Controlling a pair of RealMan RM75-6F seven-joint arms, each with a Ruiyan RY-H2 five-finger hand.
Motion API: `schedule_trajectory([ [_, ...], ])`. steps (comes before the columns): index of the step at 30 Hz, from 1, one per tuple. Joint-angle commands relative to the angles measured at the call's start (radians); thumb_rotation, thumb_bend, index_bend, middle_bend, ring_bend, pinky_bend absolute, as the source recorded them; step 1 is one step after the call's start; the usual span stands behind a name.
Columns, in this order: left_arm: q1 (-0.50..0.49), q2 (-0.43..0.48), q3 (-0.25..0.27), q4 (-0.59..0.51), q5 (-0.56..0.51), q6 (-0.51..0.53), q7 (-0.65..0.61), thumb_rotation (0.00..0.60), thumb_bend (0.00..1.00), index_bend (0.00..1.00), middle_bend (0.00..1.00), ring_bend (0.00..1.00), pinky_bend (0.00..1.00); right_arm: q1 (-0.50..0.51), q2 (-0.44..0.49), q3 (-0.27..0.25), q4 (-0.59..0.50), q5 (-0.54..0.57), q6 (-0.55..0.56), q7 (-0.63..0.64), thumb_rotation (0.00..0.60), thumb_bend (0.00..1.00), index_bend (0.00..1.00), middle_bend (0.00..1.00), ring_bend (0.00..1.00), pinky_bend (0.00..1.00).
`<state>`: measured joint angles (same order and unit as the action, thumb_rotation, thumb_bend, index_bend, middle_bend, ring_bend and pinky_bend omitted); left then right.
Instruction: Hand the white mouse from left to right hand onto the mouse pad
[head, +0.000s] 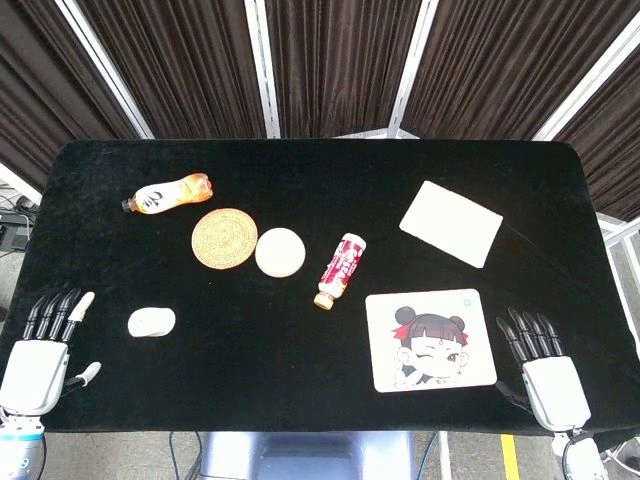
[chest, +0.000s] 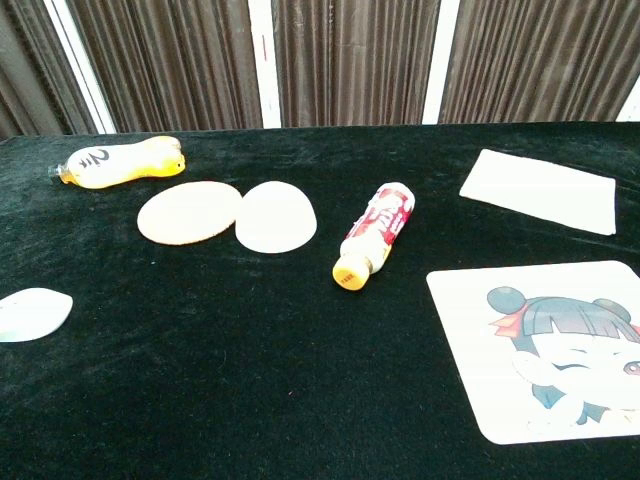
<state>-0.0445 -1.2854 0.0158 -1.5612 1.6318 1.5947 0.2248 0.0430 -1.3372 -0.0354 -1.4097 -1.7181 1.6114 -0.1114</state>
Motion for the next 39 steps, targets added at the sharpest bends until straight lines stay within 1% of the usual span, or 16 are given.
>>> schedule_trajectory([
  [1, 0.0, 0.002, -0.001, -0.003, -0.001, -0.001, -0.002, 0.6, 0.04, 0.0, 0.0, 0.0, 0.0, -0.001, -0.002, 0.003, 0.001, 0.001, 0.003, -0.002, 0.6, 0.01, 0.06, 0.0, 0.0, 0.0],
  [11, 0.005, 0.011, -0.001, -0.014, 0.009, 0.009, 0.002, 0.6, 0.04, 0.0, 0.0, 0.0, 0.0, -0.007, -0.008, 0.011, 0.002, 0.011, 0.011, 0.006, 0.6, 0.01, 0.06, 0.0, 0.0, 0.0],
  [22, -0.015, 0.002, -0.017, 0.011, -0.058, -0.067, 0.003, 0.6, 0.04, 0.0, 0.0, 0.0, 0.0, -0.006, -0.008, 0.009, 0.002, 0.011, 0.002, 0.003, 0.6, 0.01, 0.06, 0.0, 0.0, 0.0],
  [27, -0.03, -0.003, -0.028, 0.017, -0.103, -0.115, 0.007, 0.6, 0.04, 0.05, 0.0, 0.0, 0.0, -0.008, -0.005, 0.006, 0.002, 0.012, 0.0, 0.012, 0.6, 0.01, 0.06, 0.0, 0.0, 0.0],
  [31, -0.053, -0.016, -0.041, 0.035, -0.151, -0.173, 0.013, 0.6, 0.05, 0.15, 0.0, 0.0, 0.0, -0.007, -0.005, 0.005, 0.0, 0.008, -0.004, 0.012, 0.6, 0.01, 0.06, 0.0, 0.0, 0.0],
  [33, -0.066, -0.025, -0.049, 0.043, -0.175, -0.205, 0.019, 0.6, 0.05, 0.19, 0.0, 0.0, 0.0, -0.006, -0.006, 0.003, 0.001, 0.008, -0.006, 0.009, 0.6, 0.01, 0.06, 0.0, 0.0, 0.0],
  [37, -0.11, -0.038, -0.064, 0.042, -0.231, -0.299, 0.039, 0.6, 0.07, 0.23, 0.0, 0.0, 0.0, -0.006, -0.008, 0.002, 0.002, 0.012, -0.015, 0.006, 0.6, 0.01, 0.06, 0.0, 0.0, 0.0],
  [39, -0.128, -0.039, -0.072, 0.032, -0.258, -0.338, 0.043, 0.6, 0.08, 0.23, 0.0, 0.0, 0.0, -0.005, -0.008, 0.002, 0.002, 0.012, -0.017, 0.006, 0.6, 0.01, 0.06, 0.0, 0.0, 0.0],
])
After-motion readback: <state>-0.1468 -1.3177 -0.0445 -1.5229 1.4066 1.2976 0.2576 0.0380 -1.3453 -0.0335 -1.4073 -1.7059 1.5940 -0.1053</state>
